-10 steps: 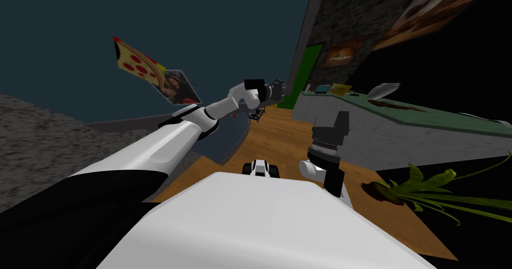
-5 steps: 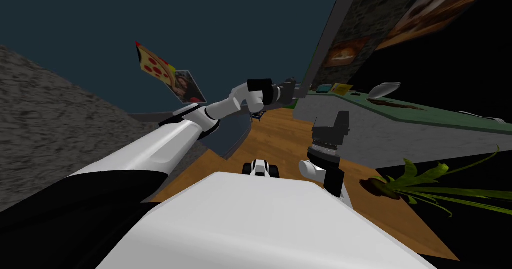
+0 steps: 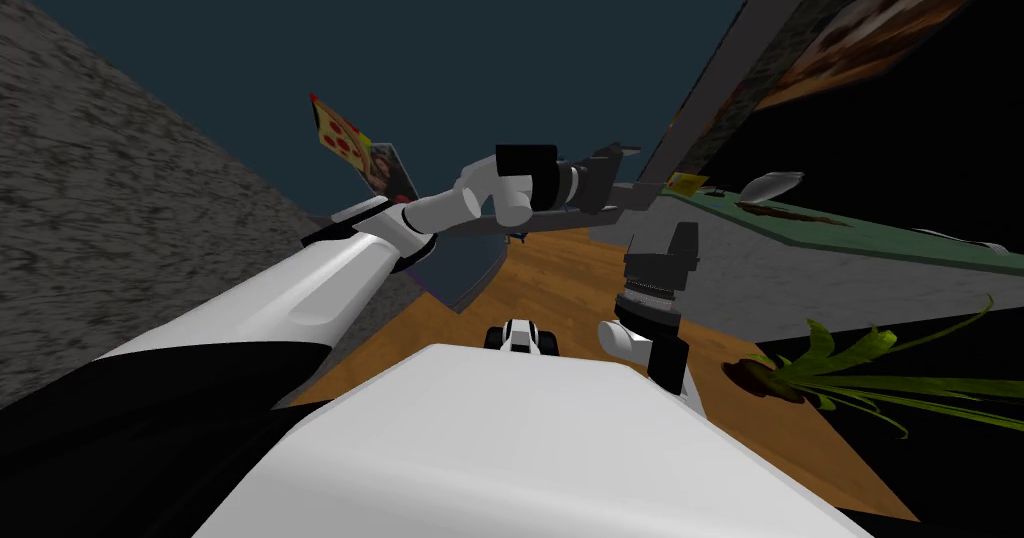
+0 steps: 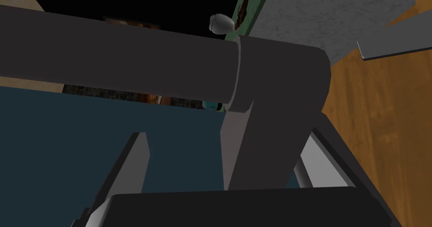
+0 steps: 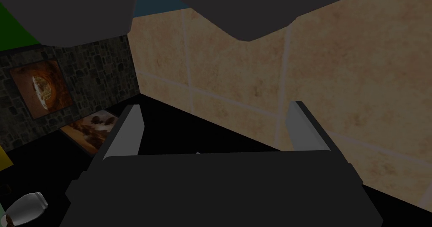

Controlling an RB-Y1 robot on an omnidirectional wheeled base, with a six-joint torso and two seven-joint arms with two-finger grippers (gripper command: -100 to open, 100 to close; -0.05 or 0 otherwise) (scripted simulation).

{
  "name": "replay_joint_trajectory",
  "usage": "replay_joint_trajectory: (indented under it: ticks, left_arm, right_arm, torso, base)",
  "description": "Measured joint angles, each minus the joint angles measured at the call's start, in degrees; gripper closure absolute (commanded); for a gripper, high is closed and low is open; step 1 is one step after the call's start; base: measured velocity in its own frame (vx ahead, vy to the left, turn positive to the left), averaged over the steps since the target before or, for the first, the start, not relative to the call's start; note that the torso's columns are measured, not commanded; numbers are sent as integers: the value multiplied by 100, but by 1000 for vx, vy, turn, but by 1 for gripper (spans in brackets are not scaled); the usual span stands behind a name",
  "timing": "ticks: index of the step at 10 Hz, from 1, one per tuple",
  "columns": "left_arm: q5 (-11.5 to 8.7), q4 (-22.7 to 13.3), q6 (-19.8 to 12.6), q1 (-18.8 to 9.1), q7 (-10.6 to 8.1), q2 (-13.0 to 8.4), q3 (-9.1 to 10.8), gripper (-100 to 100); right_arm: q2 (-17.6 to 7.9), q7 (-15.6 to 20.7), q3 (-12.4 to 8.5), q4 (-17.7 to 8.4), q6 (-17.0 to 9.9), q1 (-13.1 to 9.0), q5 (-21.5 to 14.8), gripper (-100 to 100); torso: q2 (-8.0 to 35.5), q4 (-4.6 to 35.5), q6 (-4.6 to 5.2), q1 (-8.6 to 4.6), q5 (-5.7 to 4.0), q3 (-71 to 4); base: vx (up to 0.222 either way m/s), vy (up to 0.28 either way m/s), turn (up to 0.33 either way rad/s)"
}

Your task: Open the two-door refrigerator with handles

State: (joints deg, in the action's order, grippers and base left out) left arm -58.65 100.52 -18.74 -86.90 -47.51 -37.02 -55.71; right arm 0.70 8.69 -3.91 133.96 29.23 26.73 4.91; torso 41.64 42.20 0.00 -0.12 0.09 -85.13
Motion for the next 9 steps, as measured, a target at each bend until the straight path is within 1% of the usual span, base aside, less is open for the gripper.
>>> replay_joint_trajectory:
  ticks: [2,3,4,5,6,7,8,9]
  left_arm:
    - [-60,95,-120,-143,-128,-114,-25,-100]
    - [-187,74,-113,-245,-120,-185,-56,-100]
    - [-233,155,-186,-330,-222,-248,-27,-100]
    - [-343,213,-222,-428,-295,-331,-49,-100]
    - [-387,318,-240,-464,-353,-428,-51,-100]
    - [-407,350,-287,-511,-404,-447,-49,-100]
    - [-410,350,-312,-503,-413,-445,-69,0]
    - [-411,352,-328,-487,-410,-441,-95,0]
  right_arm:
    - [0,0,0,1,1,1,0,0]
    - [0,0,0,1,1,1,0,0]
    - [0,0,0,1,0,1,0,0]
    - [0,0,0,0,0,0,0,0]
    - [0,0,0,0,0,0,0,0]
    - [-1,0,0,0,0,0,0,0]
    - [-1,0,0,0,0,-1,0,0]
    - [-1,0,0,0,0,-1,0,0]
  torso:
    - [39,22,22,8,7,13]
    - [78,34,29,22,12,38]
    - [113,64,32,29,13,61]
    - [136,84,31,32,13,74]
    - [150,94,29,38,16,83]
    - [158,104,34,35,16,84]
    - [144,74,18,32,11,90]
    - [118,50,6,28,7,82]
  base:
    - [68,-33,29]
    - [33,-30,39]
    - [33,-36,35]
    - [28,-32,23]
    - [17,-16,18]
    - [15,-4,6]
    - [8,0,2]
    - [0,0,0]
